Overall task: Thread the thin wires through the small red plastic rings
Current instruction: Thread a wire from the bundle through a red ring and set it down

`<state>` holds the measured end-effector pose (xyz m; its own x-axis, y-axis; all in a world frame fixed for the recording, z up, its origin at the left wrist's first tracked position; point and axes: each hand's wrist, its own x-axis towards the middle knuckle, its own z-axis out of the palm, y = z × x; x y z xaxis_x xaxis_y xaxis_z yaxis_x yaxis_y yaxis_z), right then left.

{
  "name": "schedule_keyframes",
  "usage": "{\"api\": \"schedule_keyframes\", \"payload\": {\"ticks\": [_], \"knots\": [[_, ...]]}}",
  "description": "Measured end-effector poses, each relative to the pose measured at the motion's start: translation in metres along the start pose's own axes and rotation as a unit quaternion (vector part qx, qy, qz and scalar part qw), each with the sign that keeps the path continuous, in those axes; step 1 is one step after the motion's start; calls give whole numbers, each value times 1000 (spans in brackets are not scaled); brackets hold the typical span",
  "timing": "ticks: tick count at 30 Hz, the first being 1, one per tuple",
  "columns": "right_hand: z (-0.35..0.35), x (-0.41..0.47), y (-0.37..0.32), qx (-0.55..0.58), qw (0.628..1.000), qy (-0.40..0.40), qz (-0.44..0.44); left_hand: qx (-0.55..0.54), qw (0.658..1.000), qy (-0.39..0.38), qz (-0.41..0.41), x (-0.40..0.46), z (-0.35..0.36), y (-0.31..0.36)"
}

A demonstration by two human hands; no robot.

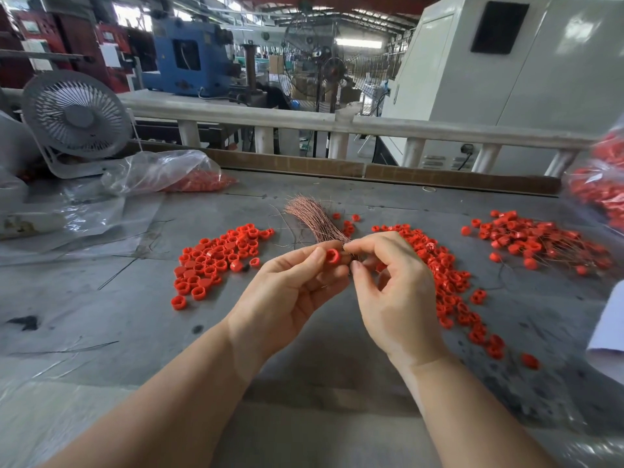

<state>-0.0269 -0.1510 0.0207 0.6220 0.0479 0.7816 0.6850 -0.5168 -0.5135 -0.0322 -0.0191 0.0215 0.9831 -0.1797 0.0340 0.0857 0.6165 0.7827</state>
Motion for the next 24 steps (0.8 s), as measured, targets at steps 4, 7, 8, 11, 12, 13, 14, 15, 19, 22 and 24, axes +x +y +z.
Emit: {"api": "schedule_keyframes", "payload": {"ticks": [4, 7, 8, 11, 12, 13, 14, 15, 19, 22, 24], "knots": [[-1, 0, 0, 2, 1000, 3, -2, -9, 1000, -4, -11, 1, -1, 1], [-1, 1, 0, 6, 1000, 3, -2, -9, 1000, -8, -17, 1, -2, 1], [-1, 1, 0, 7, 1000, 3, -3, -8, 1000, -8, -19, 1, -2, 1], [-1, 0, -2, 12, 1000, 3, -7, -1, 1000, -4, -22, 1, -3, 1], [-2, 1, -2, 15, 1000, 3, -6, 1, 1000, -3, -23, 2, -3, 0], [-2, 0, -3, 18, 1000, 1, -6, 4, 1000, -3, -23, 2, -4, 0], [-2, 1, -3, 21, 1000, -2, -6, 8, 1000, -3, -22, 2, -4, -1], [-3, 1, -4, 22, 1000, -6, -8, 14, 1000, -5, -21, 3, -5, -1], [-3, 1, -4, 29, 999, -23, -10, 34, 999, -9, -15, 4, -7, -1], [-3, 0, -4, 39, 999, -30, -9, 42, 999, -15, -8, 4, -8, -2], [-2, 0, -3, 45, 998, -32, -10, 42, 999, -15, -5, 4, -8, -2]]}}
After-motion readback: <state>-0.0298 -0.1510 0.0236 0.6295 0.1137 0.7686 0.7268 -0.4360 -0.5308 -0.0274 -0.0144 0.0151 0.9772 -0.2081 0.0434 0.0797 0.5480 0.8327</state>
